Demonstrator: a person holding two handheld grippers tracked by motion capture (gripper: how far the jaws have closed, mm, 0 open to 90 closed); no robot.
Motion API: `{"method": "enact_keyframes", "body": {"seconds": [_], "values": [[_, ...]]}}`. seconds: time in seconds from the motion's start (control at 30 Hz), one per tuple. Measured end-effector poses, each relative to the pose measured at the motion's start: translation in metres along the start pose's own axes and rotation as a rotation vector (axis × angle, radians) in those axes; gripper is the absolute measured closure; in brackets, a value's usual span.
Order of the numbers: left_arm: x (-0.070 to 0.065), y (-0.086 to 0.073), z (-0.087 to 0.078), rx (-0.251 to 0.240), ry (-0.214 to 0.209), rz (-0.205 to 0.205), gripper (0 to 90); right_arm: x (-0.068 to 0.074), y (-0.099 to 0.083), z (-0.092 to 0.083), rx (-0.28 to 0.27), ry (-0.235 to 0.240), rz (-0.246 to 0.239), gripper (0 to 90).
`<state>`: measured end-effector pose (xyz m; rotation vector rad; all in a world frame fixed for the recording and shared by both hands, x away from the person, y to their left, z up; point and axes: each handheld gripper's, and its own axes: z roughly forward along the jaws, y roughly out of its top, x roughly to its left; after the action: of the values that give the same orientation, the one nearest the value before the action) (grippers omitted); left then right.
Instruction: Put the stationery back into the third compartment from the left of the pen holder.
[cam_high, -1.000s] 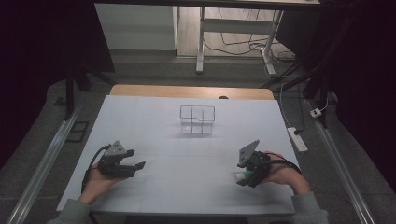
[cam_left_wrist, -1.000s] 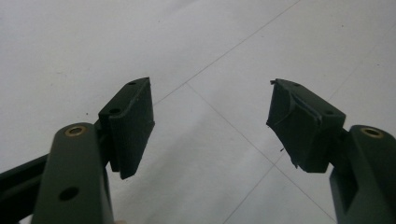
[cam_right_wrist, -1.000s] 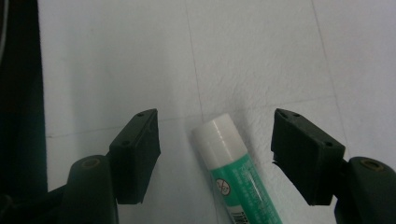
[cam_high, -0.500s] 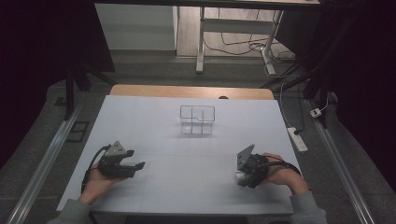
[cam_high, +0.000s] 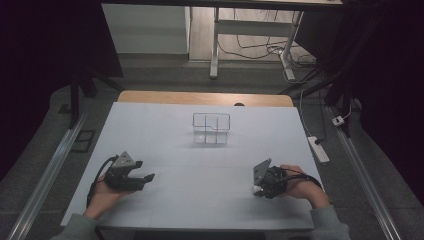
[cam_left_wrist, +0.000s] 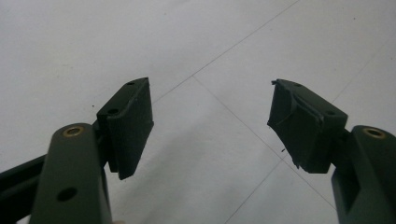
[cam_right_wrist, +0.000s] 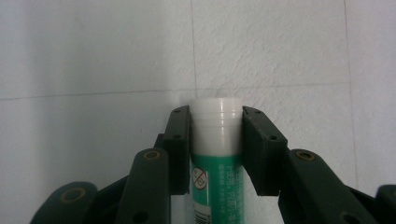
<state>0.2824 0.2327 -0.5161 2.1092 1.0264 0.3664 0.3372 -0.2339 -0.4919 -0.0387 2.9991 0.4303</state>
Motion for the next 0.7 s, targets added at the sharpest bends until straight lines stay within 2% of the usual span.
{"method": "enact_keyframes", "body": {"seconds": [0.1,0.2,0.27,0.4,0.53,0.7], "values": [[0.001,0.0,0.0,-0.001,0.0,-0.004,29.8,0.001,0.002,-0.002,-0.023,-0.006,-0.007,65.3],[0.001,-0.001,-0.001,-0.002,0.0,-0.009,29.8,-0.001,0.003,-0.009,-0.085,-0.017,0.015,65.3],[0.001,-0.001,-0.001,-0.003,0.0,-0.011,29.8,-0.004,0.002,-0.014,-0.132,-0.045,0.024,65.4],[0.0,-0.001,-0.002,-0.009,-0.001,-0.01,29.8,-0.007,0.001,-0.026,-0.218,-0.072,0.081,65.3],[0.001,-0.001,-0.002,-0.01,-0.002,-0.012,29.8,-0.014,0.001,-0.032,-0.281,-0.093,0.172,65.3],[0.001,-0.002,-0.003,-0.012,-0.002,-0.019,29.7,-0.02,-0.001,-0.037,-0.374,-0.088,0.254,65.3]]}}
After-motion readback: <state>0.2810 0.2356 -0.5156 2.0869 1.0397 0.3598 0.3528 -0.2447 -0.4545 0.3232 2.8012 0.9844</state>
